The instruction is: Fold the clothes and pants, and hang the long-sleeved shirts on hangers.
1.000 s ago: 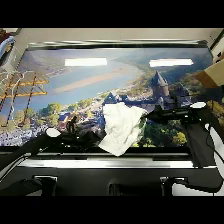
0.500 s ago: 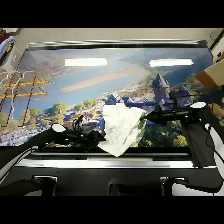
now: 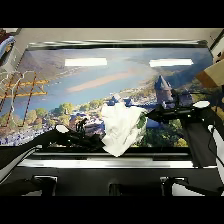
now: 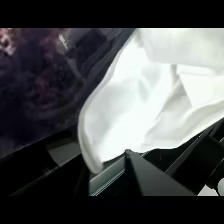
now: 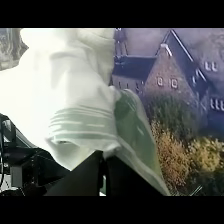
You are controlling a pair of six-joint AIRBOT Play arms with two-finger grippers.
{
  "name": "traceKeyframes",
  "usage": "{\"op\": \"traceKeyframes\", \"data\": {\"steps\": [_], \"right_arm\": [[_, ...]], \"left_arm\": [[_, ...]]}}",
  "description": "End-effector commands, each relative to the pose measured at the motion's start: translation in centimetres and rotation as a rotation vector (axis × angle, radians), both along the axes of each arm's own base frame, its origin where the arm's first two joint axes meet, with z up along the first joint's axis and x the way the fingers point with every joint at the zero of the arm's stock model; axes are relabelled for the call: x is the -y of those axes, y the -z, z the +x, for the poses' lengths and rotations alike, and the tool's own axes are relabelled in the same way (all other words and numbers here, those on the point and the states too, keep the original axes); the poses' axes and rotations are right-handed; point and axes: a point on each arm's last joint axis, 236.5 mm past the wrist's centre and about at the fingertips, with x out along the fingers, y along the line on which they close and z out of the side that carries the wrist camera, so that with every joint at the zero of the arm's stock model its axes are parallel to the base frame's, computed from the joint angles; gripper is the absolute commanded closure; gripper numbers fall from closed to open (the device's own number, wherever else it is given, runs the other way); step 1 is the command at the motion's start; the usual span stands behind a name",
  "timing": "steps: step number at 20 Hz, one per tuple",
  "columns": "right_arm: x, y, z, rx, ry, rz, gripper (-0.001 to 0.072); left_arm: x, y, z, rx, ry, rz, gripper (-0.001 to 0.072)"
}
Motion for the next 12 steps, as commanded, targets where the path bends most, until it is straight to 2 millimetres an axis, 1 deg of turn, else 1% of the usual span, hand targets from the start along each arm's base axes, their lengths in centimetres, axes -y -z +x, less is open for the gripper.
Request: {"op": "traceKeyframes", "data": {"steps": [1, 2, 4, 5, 6, 7, 8, 9, 10, 11, 12], "right_arm": [[-0.1, -0.5, -0.1, 0.002, 0.003, 0.002, 0.0677], [-0.1, -0.5, -0.1, -0.002, 0.004, 0.004, 0.0677], [-0.4, -1.0, -0.3, -0.008, 0.000, 0.024, 0.0678], [-0.5, -1.4, -0.5, 0.005, -0.013, 0.028, 0.0679], [-0.6, -2.3, -0.8, 0.054, -0.044, 0.020, 0.0680], [-0.3, -3.2, -0.9, 0.097, -0.062, -0.006, 0.0680], [0.3, -4.4, -0.7, 0.146, -0.071, -0.053, 0.0680], [0.8, -5.8, -0.4, 0.203, -0.078, -0.095, 0.0680], [1.5, -7.8, 0.1, 0.278, -0.085, -0.154, 0.0680], [1.9, -10.2, 0.5, 0.347, -0.080, -0.194, 0.0680], [2.3, -13.1, 1.0, 0.428, -0.068, -0.236, 0.0680]], "left_arm": [[1.7, 0.5, -0.5, 0.010, 0.005, -0.017, 0.0687], [2.1, 0.4, -1.0, 0.010, 0.016, -0.025, 0.0690], [2.2, -0.1, -1.1, 0.014, 0.023, -0.035, 0.0691], [2.0, -0.7, -0.8, 0.018, 0.018, -0.050, 0.0692], [1.5, -1.7, 0.0, 0.033, 0.008, -0.072, 0.0692], [0.7, -3.0, 1.2, 0.065, -0.003, -0.090, 0.0693], [-0.6, -4.9, 3.2, 0.120, -0.023, -0.106, 0.0693], [-2.3, -7.2, 5.6, 0.189, -0.059, -0.109, 0.0694], [-4.3, -9.9, 8.1, 0.270, -0.106, -0.098, 0.0693], [-6.8, -13.4, 10.9, 0.375, -0.165, -0.073, 0.0694], [-9.6, -17.3, 13.4, 0.488, -0.230, -0.042, 0.0694]]}}
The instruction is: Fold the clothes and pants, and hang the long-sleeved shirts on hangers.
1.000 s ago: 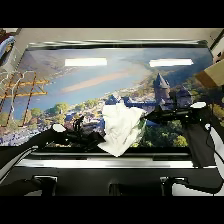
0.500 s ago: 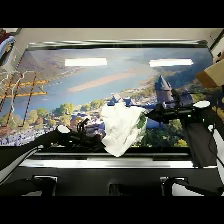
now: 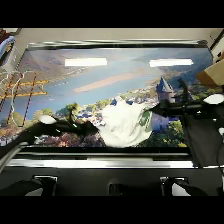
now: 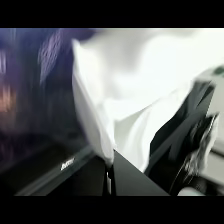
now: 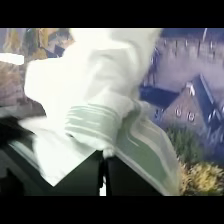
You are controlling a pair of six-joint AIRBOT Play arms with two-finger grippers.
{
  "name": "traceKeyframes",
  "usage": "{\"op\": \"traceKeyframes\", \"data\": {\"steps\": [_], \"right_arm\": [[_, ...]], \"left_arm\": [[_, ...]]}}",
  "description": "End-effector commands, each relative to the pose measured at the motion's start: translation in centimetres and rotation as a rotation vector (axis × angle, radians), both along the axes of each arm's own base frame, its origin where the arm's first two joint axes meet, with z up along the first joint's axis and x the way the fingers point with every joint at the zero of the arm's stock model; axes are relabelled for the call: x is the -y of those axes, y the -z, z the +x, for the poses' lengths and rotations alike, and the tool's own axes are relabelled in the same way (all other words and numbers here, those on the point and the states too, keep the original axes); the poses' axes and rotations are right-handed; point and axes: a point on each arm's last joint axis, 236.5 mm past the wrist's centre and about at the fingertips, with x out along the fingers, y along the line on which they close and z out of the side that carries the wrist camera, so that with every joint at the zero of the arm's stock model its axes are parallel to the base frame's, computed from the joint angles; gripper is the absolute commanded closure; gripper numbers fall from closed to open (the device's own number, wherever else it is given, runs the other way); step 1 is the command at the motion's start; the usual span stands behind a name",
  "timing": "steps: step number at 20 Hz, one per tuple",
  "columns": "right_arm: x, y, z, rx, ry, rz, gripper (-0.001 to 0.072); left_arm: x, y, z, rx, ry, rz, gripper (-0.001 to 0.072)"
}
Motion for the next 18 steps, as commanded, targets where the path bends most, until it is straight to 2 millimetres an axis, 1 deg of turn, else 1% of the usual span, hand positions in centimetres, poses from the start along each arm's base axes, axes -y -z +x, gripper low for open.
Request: {"op": "traceKeyframes", "data": {"steps": [1, 2, 3, 4, 5, 6, 7, 8, 9, 10, 11, 12, 13, 14, 15, 16, 17, 18], "right_arm": [[1.4, -8.6, 0.9, 0.265, 0.013, -0.138, 0.0679], [1.3, -12.5, 0.8, 0.370, 0.015, -0.157, 0.0679], [1.1, -16.4, 0.4, 0.474, 0.018, -0.170, 0.0679], [0.6, -20.6, -0.5, 0.589, 0.017, -0.179, 0.0679], [0.2, -24.3, -1.7, 0.688, 0.019, -0.192, 0.0679], [-0.3, -28.1, -3.3, 0.784, 0.024, -0.196, 0.0679], [-0.7, -31.3, -4.8, 0.860, 0.042, -0.197, 0.0679], [-1.1, -34.3, -6.7, 0.933, 0.062, -0.195, 0.0678], [-1.5, -36.8, -8.6, 0.998, 0.079, -0.194, 0.0678], [-1.9, -38.9, -10.3, 1.051, 0.091, -0.191, 0.0678], [-2.3, -40.7, -12.0, 1.098, 0.103, -0.186, 0.0678], [-2.6, -42.2, -13.4, 1.134, 0.118, -0.174, 0.0677], [-2.8, -43.5, -14.4, 1.159, 0.140, -0.154, 0.0677], [-3.0, -44.5, -15.2, 1.171, 0.152, -0.132, 0.0677], [-3.0, -45.0, -15.4, 1.169, 0.170, -0.112, 0.0677], [-2.8, -44.7, -14.9, 1.141, 0.183, -0.100, 0.0677], [-2.6, -43.8, -14.0, 1.083, 0.184, -0.086, 0.0677], [-2.5, -42.3, -12.4, 0.994, 0.174, -0.066, 0.0677]], "left_arm": [[-8.8, -11.8, 6.7, 0.311, -0.210, 0.083, 0.0694], [-11.6, -17.4, 7.9, 0.449, -0.288, 0.101, 0.0694], [-13.6, -22.9, 8.2, 0.588, -0.347, 0.112, 0.0694], [-15.3, -28.7, 7.6, 0.731, -0.399, 0.121, 0.0694], [-16.5, -34.1, 6.3, 0.867, -0.441, 0.137, 0.0693], [-17.2, -38.5, 4.7, 0.981, -0.471, 0.155, 0.0693], [-17.7, -42.6, 2.7, 1.093, -0.497, 0.182, 0.0693], [-17.9, -45.9, 0.7, 1.187, -0.521, 0.202, 0.0693], [-18.2, -48.9, -1.4, 1.269, -0.561, 0.218, 0.0693], [-18.6, -51.3, -3.2, 1.330, -0.614, 0.225, 0.0693], [-19.0, -53.4, -5.1, 1.391, -0.663, 0.237, 0.0693], [-19.3, -54.9, -6.7, 1.440, -0.708, 0.253, 0.0693], [-19.7, -55.7, -8.0, 1.464, -0.747, 0.264, 0.0693], [-20.0, -56.0, -8.8, 1.466, -0.780, 0.272, 0.0693], [-20.4, -55.8, -9.1, 1.450, -0.803, 0.283, 0.0693], [-20.7, -55.1, -8.9, 1.417, -0.808, 0.296, 0.0693], [-20.8, -53.9, -8.1, 1.373, -0.790, 0.327, 0.0693], [-20.9, -52.2, -6.9, 1.312, -0.759, 0.352, 0.0693]]}}
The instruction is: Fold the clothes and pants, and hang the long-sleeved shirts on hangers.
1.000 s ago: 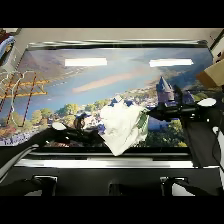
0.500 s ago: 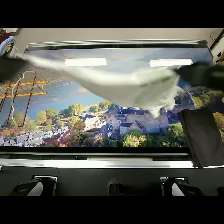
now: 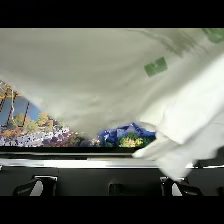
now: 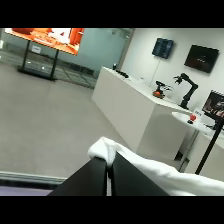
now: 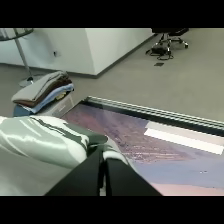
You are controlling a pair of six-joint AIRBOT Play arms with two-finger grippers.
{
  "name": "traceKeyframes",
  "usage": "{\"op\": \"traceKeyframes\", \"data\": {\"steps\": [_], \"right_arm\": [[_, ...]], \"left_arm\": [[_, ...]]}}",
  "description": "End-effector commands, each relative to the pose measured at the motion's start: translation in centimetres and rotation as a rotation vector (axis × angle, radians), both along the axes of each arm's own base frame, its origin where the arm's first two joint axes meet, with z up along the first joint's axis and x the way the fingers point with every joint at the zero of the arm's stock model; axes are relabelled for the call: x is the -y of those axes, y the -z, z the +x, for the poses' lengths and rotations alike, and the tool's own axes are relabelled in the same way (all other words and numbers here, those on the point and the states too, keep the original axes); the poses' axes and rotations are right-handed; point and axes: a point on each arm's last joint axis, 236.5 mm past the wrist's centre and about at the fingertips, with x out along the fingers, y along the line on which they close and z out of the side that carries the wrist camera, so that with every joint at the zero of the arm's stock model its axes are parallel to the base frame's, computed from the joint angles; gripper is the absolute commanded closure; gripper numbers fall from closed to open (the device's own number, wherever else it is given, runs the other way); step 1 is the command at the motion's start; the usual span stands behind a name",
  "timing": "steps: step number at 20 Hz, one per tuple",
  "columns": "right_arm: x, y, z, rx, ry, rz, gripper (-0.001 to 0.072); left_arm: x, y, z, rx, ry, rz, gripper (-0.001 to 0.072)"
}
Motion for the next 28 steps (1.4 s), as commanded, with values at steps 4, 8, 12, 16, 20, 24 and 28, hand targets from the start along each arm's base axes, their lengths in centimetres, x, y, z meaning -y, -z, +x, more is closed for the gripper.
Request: {"op": "traceKeyframes", "data": {"steps": [4, 8, 12, 16, 20, 24, 28], "right_arm": [[-0.3, 12.4, 9.4, -0.567, -0.132, 0.101, 0.0677], [-7.9, 31.0, 15.6, -0.953, -0.230, -0.071, 0.0677], [-14.7, 45.7, 21.3, -1.057, -0.138, -0.172, 0.0677], [-17.0, 51.7, 26.0, -1.164, 0.002, 0.100, 0.0588], [-15.7, 51.0, 27.9, -1.146, 0.037, 0.179, 0.0306], [-6.2, 46.0, 30.2, -1.098, 0.096, 0.223, 0.0215], [8.8, 46.2, 29.8, -1.183, 0.244, 0.319, 0.0161]], "left_arm": [[-1.9, 13.4, 7.4, -0.501, 0.034, -0.002, 0.0693], [-4.6, 28.7, 14.8, -0.874, 0.044, -0.117, 0.0693], [-7.4, 43.4, 19.7, -1.131, -0.048, -0.151, 0.0693], [-6.9, 53.0, 22.0, -1.322, -0.027, -0.202, 0.0692], [-5.6, 56.7, 22.8, -1.384, -0.010, -0.213, 0.0692], [-6.3, 55.9, 22.6, -1.379, -0.012, -0.218, 0.0641], [-7.5, 53.7, 21.5, -1.370, -0.004, -0.213, 0.0234]]}}
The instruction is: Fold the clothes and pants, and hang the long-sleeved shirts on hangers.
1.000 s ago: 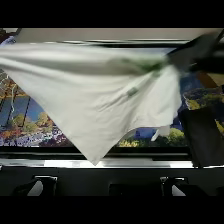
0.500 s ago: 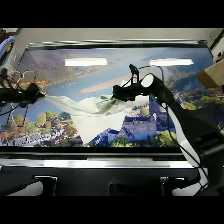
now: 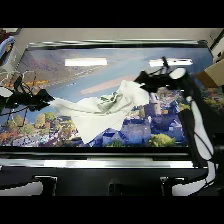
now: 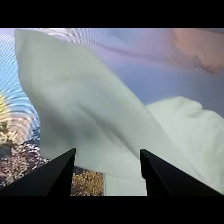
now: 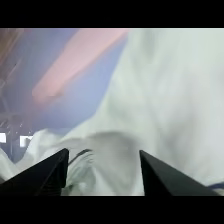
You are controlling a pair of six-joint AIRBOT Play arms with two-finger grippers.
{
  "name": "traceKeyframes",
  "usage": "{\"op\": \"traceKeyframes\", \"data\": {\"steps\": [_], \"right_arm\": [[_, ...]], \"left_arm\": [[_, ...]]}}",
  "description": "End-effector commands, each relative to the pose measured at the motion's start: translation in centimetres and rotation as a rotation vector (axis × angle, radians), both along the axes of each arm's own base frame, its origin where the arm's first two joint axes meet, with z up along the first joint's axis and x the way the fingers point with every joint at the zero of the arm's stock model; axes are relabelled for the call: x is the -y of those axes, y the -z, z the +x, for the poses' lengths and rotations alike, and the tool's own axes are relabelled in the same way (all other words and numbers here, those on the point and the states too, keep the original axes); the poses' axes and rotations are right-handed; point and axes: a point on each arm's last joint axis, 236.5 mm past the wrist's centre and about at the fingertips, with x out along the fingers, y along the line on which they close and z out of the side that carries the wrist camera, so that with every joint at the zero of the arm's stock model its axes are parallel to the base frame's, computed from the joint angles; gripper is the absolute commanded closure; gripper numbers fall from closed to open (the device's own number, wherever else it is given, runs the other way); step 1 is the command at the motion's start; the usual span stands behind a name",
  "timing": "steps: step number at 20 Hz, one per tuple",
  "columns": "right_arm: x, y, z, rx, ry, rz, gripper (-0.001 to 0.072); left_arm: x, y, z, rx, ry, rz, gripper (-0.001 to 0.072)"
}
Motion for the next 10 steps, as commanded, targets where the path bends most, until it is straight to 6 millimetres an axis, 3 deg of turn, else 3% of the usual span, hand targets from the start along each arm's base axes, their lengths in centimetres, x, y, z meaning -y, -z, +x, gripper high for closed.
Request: {"op": "traceKeyframes", "data": {"steps": [1, 2, 3, 4, 10], "right_arm": [[10.9, 0.9, -2.0, -0.104, 0.074, 0.031, 0.0161], [12.6, 1.9, -2.7, -0.133, 0.066, 0.059, 0.0155], [13.3, 2.9, -3.3, -0.162, 0.055, 0.099, 0.0152], [13.2, 3.9, -3.7, -0.184, 0.029, 0.137, 0.0151], [8.8, 10.0, -3.9, -0.255, -0.098, 0.191, 0.0151]], "left_arm": [[-0.9, -1.7, -1.3, 0.001, 0.018, 0.001, 0.0234], [-1.2, -2.4, -2.0, -0.005, 0.021, -0.004, 0.0230], [-1.3, -3.0, -2.8, -0.015, 0.027, -0.011, 0.0166], [-1.3, -3.7, -3.6, -0.025, 0.035, -0.017, 0.0156], [0.1, -7.8, -7.5, -0.009, 0.133, -0.006, 0.0156]]}}
